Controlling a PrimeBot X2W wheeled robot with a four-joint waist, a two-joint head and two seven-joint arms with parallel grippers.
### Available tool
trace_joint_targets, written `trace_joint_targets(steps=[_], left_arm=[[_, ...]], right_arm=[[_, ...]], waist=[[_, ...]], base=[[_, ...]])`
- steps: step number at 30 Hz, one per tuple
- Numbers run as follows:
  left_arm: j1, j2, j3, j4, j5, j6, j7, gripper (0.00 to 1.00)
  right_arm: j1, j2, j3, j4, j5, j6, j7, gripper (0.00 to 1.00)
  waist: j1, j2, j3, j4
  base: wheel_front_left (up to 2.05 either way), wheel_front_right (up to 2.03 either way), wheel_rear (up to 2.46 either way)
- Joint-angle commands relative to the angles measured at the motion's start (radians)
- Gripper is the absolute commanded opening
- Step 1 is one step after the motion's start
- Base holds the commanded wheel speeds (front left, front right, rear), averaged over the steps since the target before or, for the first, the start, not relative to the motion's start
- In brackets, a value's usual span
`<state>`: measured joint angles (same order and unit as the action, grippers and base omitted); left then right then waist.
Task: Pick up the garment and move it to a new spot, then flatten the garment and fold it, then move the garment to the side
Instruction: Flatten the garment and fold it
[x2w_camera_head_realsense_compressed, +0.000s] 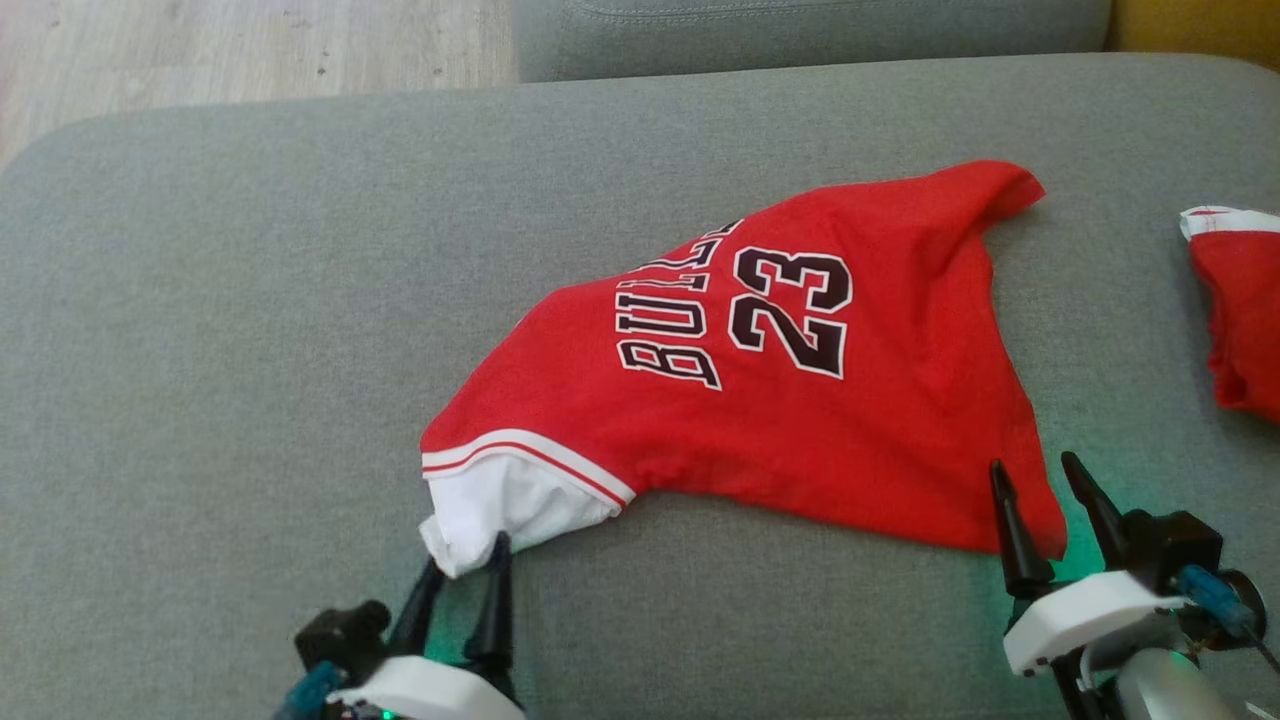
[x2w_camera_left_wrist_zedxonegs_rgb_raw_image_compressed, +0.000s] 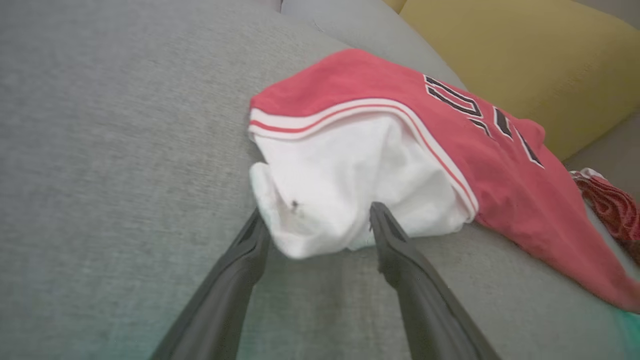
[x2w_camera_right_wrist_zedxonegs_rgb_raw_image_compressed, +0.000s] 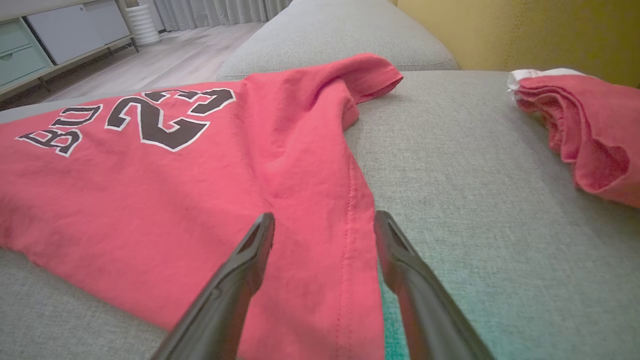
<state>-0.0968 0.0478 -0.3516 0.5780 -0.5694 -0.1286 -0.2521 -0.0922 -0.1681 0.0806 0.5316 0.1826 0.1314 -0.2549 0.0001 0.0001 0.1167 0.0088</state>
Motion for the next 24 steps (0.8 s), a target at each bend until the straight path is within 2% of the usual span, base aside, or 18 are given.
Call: trace_joint_targets(steps=[1,7,12,16,19,24], left_arm=[[-0.033,0.007,0.006,-0.021,-0.017,-0.002,-0.010,1.00],[-0.041,0.029,0.018,-0.057,0.004,-0.002,-0.010,1.00],[-0.039,0.024,0.127,-0.098,0.104,-0.002,-0.010,1.00],[-0.068,0.016,0.145,-0.089,0.126,-0.002,-0.010,1.00],[-0.101,0.024,0.139,-0.043,0.129,-0.002,-0.010,1.00],[-0.232,0.051,0.093,0.150,0.093,-0.002,0.013,1.00]], right_arm=[[-0.023,-0.007,0.017,-0.020,-0.009,-0.001,-0.007,1.00],[-0.022,-0.001,0.018,-0.015,-0.009,-0.001,-0.007,1.00],[-0.020,0.007,0.012,-0.011,-0.012,-0.001,-0.007,1.00],[-0.023,0.016,0.016,-0.007,-0.014,-0.001,-0.007,1.00],[-0.028,0.018,0.021,-0.003,-0.015,-0.001,-0.007,1.00],[-0.045,0.022,0.034,0.012,-0.018,-0.001,-0.007,1.00]], waist=[[-0.0001,-0.0001,-0.002,0.000],[-0.0001,-0.0001,-0.006,0.001],[-0.0001,-0.0001,-0.007,0.003],[-0.0001,-0.0001,-0.003,0.002],[-0.0001,-0.0001,0.001,0.000],[-0.0001,-0.0001,0.010,-0.011]], base=[[0.00,0.00,0.00],[0.00,0.00,0.00],[0.00,0.00,0.00],[0.00,0.00,0.00],[0.00,0.00,0.00],[0.00,0.00,0.00]])
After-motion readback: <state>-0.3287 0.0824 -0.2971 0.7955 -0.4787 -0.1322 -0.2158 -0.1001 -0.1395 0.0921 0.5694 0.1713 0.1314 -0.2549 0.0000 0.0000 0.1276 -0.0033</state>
